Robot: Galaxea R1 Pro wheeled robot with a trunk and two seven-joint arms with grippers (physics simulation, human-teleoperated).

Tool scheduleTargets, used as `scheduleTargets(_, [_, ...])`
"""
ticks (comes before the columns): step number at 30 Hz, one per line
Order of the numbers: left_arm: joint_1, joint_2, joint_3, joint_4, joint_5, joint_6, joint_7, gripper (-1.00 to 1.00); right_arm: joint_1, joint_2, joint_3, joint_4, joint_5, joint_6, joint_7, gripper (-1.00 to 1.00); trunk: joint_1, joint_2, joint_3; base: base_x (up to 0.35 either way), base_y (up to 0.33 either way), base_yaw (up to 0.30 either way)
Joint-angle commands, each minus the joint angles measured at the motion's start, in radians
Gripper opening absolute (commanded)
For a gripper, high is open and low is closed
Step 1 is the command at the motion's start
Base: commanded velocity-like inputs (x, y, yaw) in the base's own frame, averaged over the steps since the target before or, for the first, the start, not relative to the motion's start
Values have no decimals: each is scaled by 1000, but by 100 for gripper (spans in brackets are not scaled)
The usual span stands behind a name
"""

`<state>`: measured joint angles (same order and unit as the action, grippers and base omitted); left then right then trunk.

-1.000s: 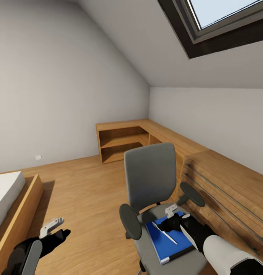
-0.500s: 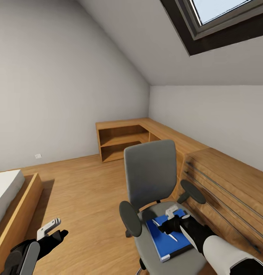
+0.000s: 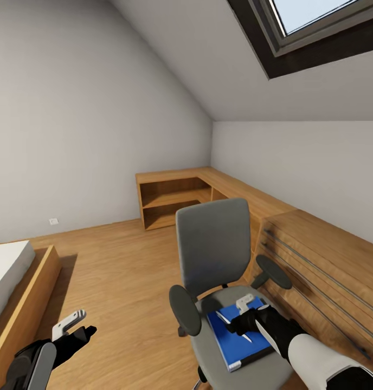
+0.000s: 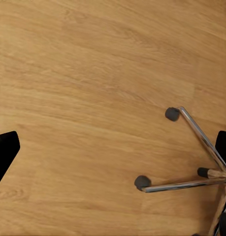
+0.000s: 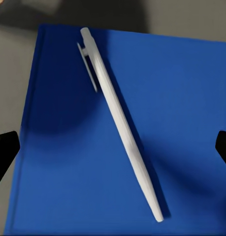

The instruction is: In the bedroom, organize the workspace by keeping the computer under the desk, ensuring the monitor is on the desk, placing the keyboard on the desk next to the monitor, placing the mouse on the desk next to the keyboard, moving the folder from the swivel chair onto the desk next to the mouse, stacking the notebook on top of the folder with the pen on top of the notebook, and positioning the swivel chair next to the desk.

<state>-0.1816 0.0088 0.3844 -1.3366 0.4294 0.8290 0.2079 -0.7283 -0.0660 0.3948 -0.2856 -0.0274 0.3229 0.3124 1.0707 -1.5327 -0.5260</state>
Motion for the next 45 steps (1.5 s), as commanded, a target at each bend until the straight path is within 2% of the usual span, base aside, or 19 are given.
scheduleTargets(1, [0,0,0,-1,10,4,9,100,0,-1,3,-3,-3,10,2,100,0,-1,-1,0,0,0])
scheduleTargets(10, [0,-1,1,2,11,4,11,100,0,-19,-2,-5,-4,23,-1,100,0,-1,-1,0,0,0])
scheduleTargets(12, [0,0,1,24,11,3,8,100,0,-19,-2,-6,-4,24,-1,100,0,-1,-1,0,0,0])
scheduleTargets(23, [0,0,1,50,9,2,9,100,0,-19,-1,-4,-3,24,-1,100,0,-1,-1,49,0,0])
scheduleTargets(45, [0,1,1,51,8,2,9,100,0,-16,3,-3,-3,24,-1,100,0,-1,-1,58,0,0])
